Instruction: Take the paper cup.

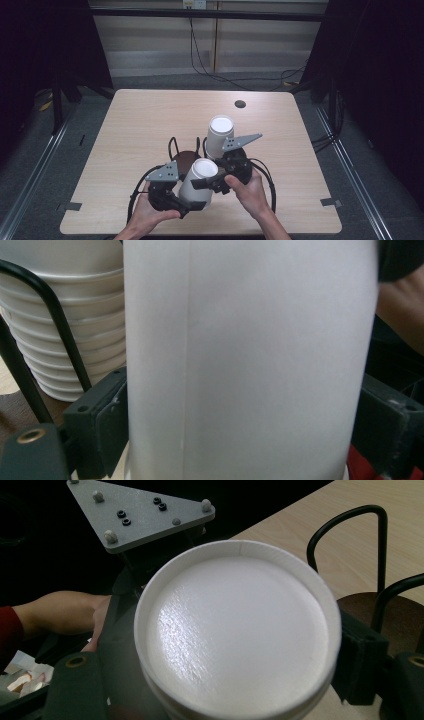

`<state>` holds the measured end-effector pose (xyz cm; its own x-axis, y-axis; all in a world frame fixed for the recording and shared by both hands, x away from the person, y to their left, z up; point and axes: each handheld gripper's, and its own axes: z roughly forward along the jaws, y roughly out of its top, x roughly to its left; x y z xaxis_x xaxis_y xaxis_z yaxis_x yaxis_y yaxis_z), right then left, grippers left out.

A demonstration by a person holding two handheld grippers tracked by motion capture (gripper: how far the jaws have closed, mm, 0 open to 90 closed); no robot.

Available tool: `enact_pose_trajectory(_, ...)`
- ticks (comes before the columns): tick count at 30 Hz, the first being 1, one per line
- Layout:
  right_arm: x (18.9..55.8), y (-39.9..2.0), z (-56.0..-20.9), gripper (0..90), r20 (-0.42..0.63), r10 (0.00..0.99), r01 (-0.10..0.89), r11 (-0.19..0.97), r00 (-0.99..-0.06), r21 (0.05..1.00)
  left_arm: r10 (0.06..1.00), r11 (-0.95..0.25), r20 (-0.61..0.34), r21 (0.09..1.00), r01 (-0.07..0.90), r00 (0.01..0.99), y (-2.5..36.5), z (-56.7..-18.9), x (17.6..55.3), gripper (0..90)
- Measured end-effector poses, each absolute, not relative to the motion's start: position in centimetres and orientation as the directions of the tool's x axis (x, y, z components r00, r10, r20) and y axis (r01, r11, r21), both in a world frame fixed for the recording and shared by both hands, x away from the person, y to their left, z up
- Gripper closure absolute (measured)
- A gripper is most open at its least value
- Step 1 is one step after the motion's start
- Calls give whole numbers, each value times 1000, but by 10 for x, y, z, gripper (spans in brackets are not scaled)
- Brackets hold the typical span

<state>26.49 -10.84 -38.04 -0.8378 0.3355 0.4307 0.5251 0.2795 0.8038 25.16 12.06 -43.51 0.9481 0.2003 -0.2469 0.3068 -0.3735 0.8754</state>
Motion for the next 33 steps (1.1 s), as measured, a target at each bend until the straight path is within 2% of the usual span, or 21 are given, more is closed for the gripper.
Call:
enact_pose_trajectory(15,266,-109,-383,225,431,319,518,277,-844,809,198,-408,-225,866,289,954,123,-431,254,172)
enact_pose_trajectory(21,267,-108,-385,179,430,298,509,278,-852,815,209,-431,-216,855,288,954,126,-429,254,174)
enact_pose_trajectory(24,266,-110,-385,140,425,299,502,267,-855,822,205,-430,-227,853,296,952,130,-426,255,173)
enact_pose_trajectory(33,267,-122,-382,142,442,263,503,243,-857,830,194,-436,-281,834,339,940,141,-425,262,167)
